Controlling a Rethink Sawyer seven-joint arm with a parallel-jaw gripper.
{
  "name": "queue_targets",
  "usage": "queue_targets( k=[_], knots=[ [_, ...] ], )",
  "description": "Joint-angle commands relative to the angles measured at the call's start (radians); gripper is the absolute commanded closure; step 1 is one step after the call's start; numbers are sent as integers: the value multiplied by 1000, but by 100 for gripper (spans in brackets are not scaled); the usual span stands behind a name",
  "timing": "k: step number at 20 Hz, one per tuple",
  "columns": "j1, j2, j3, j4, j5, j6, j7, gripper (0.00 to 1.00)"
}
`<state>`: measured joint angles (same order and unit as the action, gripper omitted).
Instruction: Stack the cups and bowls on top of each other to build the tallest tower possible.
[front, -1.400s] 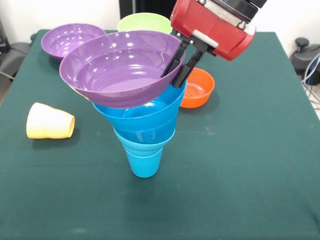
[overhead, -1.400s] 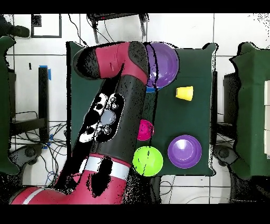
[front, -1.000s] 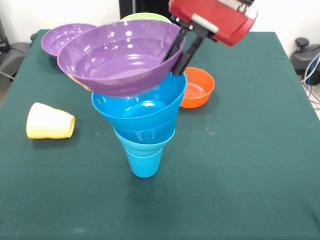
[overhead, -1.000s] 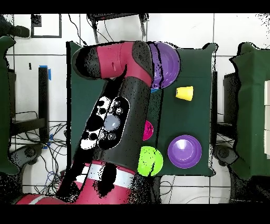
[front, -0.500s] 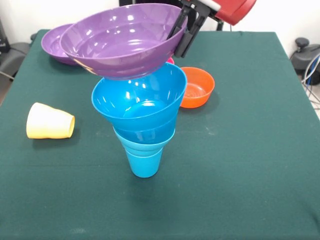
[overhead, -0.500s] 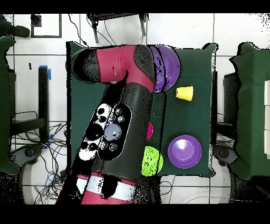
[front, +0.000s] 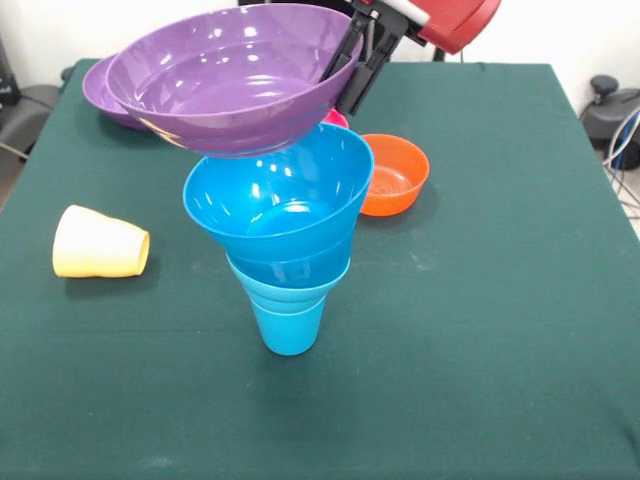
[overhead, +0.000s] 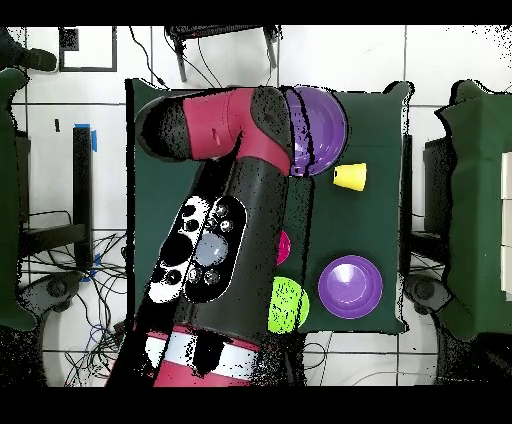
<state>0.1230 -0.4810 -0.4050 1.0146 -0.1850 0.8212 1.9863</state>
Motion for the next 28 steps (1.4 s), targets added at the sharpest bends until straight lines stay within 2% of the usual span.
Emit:
queue_targets(
  k=[1,19,28],
  knots=[
    [2,6,131,113,-94,2,-207,100],
    [26,23,134,120,-111,-56,-115,100],
    [24,30,132,130,-122,-113,-111,100]
  ],
)
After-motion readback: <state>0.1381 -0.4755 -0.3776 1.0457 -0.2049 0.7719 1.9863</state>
